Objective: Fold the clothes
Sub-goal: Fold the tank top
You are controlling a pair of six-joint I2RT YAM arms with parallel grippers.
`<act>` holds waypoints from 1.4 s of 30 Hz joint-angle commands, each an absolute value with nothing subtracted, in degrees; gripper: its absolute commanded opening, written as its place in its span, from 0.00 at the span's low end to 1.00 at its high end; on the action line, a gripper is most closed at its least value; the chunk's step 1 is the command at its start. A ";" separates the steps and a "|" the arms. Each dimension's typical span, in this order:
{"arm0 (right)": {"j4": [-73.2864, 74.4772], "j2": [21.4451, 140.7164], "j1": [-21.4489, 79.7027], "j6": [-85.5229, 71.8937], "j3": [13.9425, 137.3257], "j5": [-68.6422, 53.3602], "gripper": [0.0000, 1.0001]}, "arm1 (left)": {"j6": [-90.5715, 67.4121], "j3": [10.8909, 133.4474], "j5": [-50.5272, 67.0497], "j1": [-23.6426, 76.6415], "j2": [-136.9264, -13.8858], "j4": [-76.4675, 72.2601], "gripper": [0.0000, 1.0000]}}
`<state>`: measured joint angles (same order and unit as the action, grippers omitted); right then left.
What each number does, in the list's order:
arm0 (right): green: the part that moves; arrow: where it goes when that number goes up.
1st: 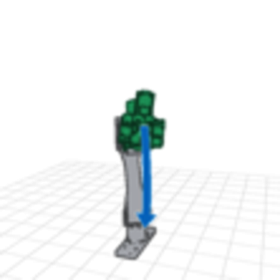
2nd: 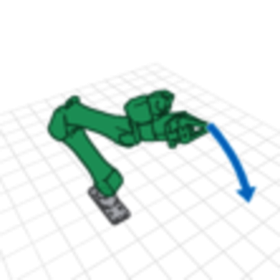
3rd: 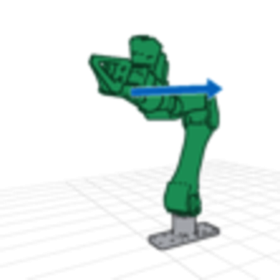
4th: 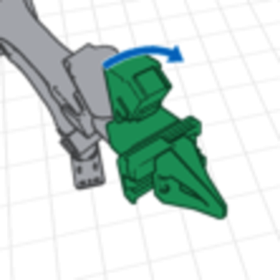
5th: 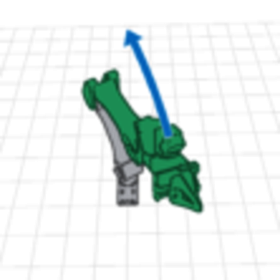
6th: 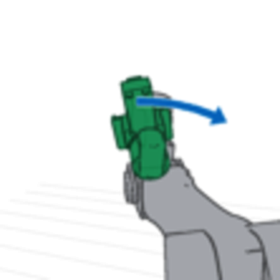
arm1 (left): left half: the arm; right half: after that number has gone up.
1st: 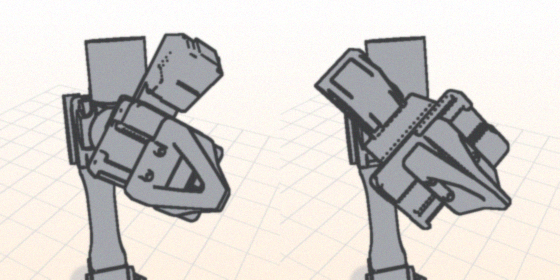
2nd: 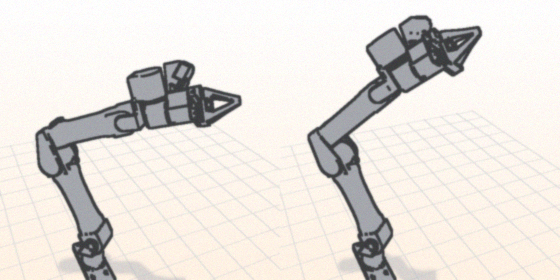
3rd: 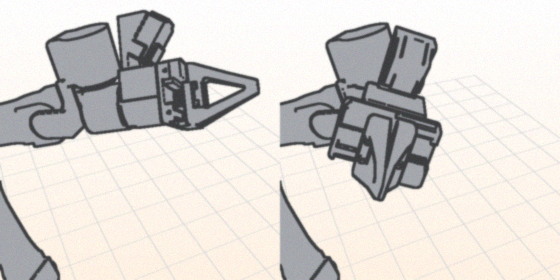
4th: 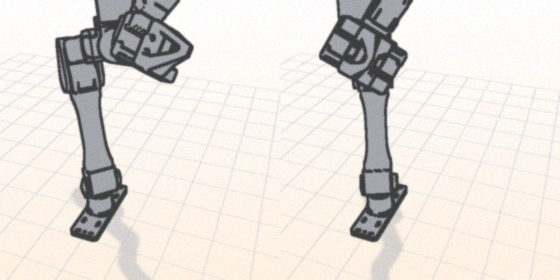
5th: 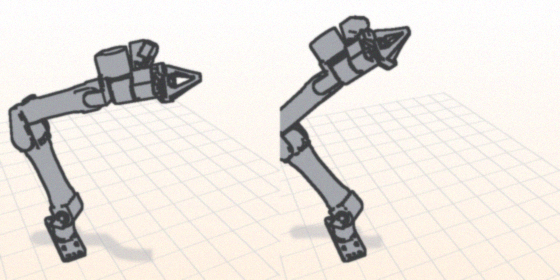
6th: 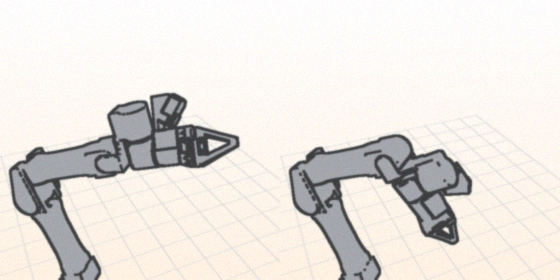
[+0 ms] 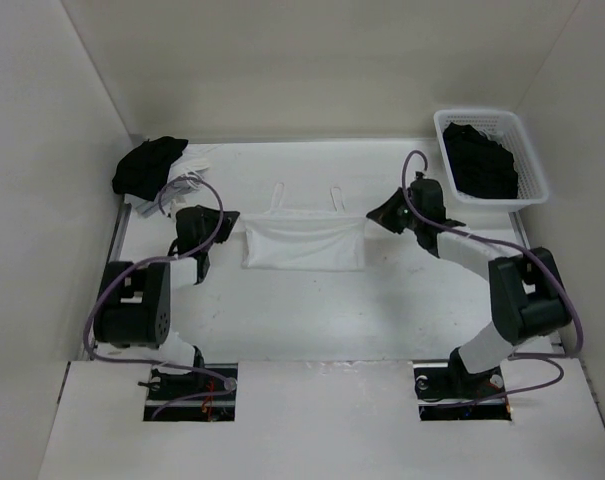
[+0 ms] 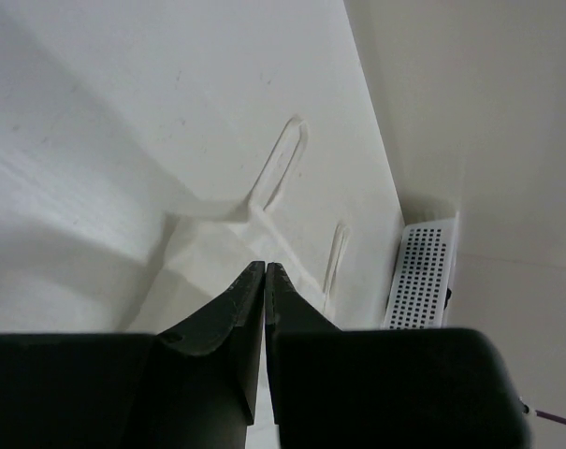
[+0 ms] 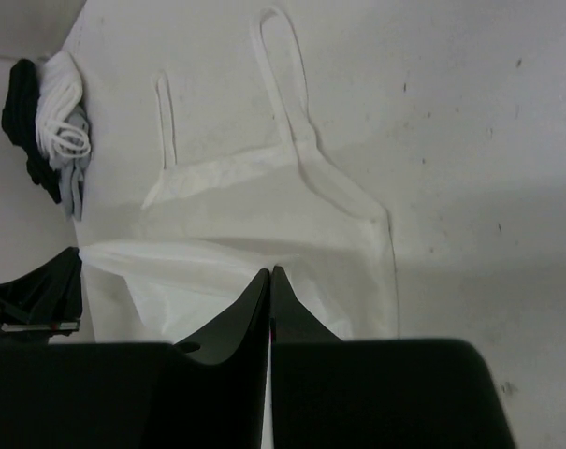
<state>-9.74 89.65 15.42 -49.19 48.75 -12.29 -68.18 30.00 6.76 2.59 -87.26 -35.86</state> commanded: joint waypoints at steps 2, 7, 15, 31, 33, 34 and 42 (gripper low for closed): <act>-15.38 97.97 13.41 -49.30 57.29 -14.94 0.03 | -69.87 39.35 4.83 3.29 -96.48 -45.88 0.04; -14.77 109.76 13.14 -50.80 66.61 -14.51 0.05 | -69.61 47.54 5.44 3.12 -106.51 -45.35 0.08; -17.23 106.81 14.10 -51.25 65.32 -8.80 0.40 | -63.91 41.60 5.63 2.76 -98.64 -47.11 0.32; -21.09 82.62 21.75 -47.02 32.44 0.00 0.23 | -53.52 18.28 -5.80 11.73 -77.08 -28.13 0.32; -21.44 82.27 21.75 -47.11 31.03 0.26 0.32 | -53.44 19.15 -5.36 11.82 -78.74 -28.48 0.32; -21.45 82.35 21.75 -47.20 30.59 0.26 0.36 | -53.61 19.51 -4.93 11.91 -79.62 -28.48 0.32; -21.36 84.73 21.75 -47.99 30.58 0.79 0.45 | -54.32 20.04 -2.72 11.73 -83.05 -30.41 0.32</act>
